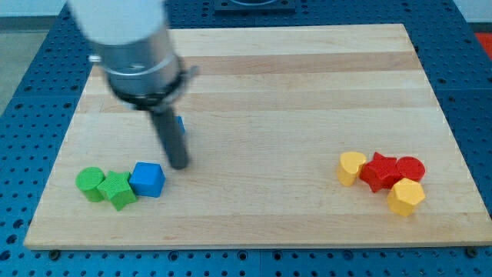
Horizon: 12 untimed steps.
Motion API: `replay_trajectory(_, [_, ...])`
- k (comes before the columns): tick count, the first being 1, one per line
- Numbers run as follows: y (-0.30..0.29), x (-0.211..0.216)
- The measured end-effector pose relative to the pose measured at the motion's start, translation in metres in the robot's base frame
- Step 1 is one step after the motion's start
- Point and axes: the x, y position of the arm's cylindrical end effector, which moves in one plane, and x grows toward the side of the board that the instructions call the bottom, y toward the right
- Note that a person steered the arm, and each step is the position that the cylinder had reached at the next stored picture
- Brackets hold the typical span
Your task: Place the blue triangle on top of the green star
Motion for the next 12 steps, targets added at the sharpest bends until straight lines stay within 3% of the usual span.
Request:
replay_trajectory(1, [0.056,-0.013])
replay_trajectory(2, [0.022,-0.079])
replay_trajectory(8, [-0.081,-0.047])
replay_trajectory(9, [-0.052,-0.047])
replay_trajectory(10, [-0.007,-0.102])
replay_trajectory(11, [-0.06,-0.161])
replay_trajectory(12, [-0.123,-0.124])
